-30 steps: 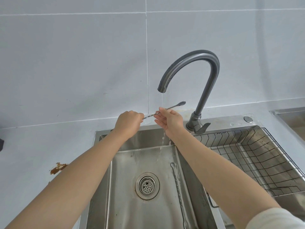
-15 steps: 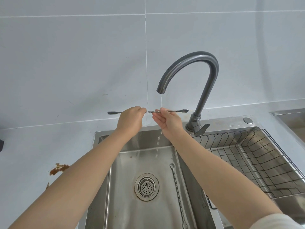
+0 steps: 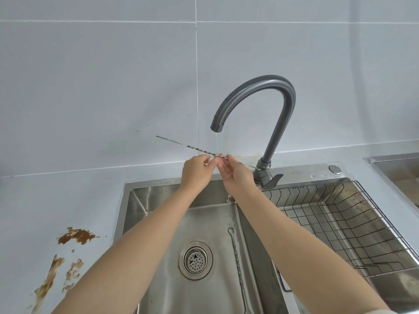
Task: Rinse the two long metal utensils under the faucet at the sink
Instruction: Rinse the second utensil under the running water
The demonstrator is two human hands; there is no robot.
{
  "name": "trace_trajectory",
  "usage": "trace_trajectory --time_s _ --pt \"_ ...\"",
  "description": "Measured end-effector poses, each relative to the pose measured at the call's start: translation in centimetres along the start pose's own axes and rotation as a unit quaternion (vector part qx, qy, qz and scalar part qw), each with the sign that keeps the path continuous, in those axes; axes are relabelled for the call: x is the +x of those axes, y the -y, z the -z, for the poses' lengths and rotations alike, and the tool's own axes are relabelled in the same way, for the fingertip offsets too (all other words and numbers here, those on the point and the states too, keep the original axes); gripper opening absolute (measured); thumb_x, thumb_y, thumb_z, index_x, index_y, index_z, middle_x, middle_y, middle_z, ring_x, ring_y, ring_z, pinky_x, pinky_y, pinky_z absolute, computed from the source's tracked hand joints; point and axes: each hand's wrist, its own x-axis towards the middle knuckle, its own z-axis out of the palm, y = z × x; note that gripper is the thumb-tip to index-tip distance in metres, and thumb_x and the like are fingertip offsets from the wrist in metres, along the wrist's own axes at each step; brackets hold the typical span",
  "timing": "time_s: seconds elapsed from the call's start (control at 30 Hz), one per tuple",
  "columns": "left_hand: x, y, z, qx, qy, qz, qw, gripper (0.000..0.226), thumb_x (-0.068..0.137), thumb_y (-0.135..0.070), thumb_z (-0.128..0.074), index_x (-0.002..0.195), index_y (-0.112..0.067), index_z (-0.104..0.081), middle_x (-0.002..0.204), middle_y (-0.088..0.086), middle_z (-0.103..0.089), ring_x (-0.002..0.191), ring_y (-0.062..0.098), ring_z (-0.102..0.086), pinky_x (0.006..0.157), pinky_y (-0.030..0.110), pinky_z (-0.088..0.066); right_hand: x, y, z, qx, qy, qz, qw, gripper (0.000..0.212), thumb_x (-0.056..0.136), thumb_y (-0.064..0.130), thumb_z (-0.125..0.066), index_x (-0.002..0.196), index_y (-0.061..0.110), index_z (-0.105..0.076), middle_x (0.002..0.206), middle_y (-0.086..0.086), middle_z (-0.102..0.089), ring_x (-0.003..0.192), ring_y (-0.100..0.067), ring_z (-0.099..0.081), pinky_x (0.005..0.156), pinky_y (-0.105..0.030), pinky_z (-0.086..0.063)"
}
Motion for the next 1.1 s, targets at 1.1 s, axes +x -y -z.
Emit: trace_trajectory --time_s 1.1 --pt "0.7 1.6 -1.5 -0.092 0.079 0.001 0.993 0.028 0.094 -0.003 -0.038 0.072 -0.009 -0.054 0.059 -0.007 -0.047 0.057 0.004 -0.043 0.051 0.001 -0.036 1.8 0.6 -0.6 -0.574 0.053 0.219 0.788 0.013 0.085 0.001 -0.058 0.097 -0.001 -0.062 0.08 -0.004 -0.059 0.075 -0.017 -0.055 0.063 -0.01 -0.043"
